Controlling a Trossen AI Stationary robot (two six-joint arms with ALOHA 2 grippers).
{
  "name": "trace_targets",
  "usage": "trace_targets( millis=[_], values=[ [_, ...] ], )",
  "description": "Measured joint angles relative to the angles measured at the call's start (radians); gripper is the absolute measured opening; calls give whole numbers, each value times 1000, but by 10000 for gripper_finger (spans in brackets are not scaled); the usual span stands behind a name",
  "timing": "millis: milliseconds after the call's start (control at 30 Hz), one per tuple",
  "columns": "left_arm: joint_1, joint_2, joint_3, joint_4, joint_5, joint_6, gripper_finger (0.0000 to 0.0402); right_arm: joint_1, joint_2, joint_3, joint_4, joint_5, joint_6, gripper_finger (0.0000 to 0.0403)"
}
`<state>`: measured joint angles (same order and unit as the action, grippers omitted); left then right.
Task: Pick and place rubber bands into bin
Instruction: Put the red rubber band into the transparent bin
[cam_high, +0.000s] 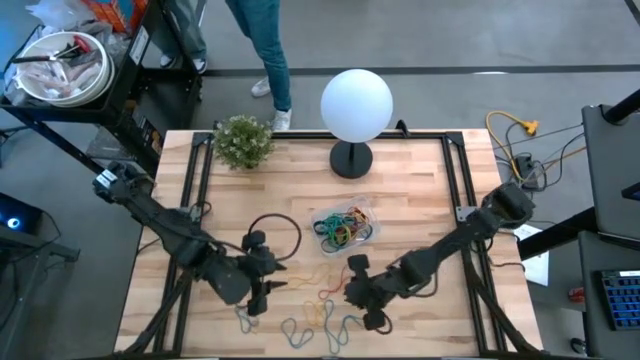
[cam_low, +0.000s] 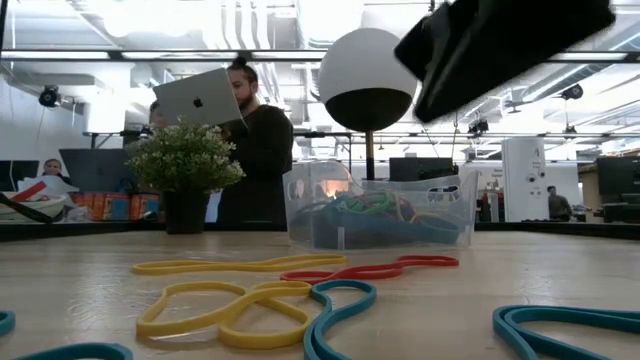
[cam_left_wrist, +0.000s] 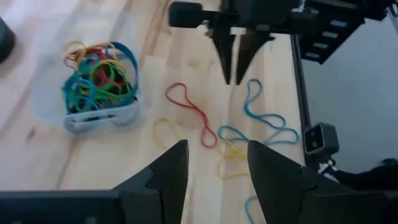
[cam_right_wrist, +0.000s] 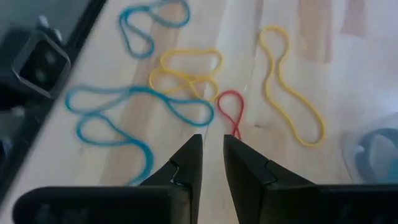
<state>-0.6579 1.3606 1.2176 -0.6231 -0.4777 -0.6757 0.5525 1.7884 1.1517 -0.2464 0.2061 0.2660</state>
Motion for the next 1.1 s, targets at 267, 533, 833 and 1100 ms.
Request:
trace_targets(
  millis=[267,533,833,1100],
  values=[
    [-71,37,-3,3,-29,-83,150,-55,123,82,-6,-183,-61,59],
    [-114,40,-38,11,-71,-204,150,-90,193,160,-6,-187,-93,79],
    [-134,40,-46,17,-83,-237,150,-132,208,161,-44,-184,-95,129],
    [-134,40,-47,13,-105,-235,150,-142,227,158,-53,-184,-120,137]
  ],
)
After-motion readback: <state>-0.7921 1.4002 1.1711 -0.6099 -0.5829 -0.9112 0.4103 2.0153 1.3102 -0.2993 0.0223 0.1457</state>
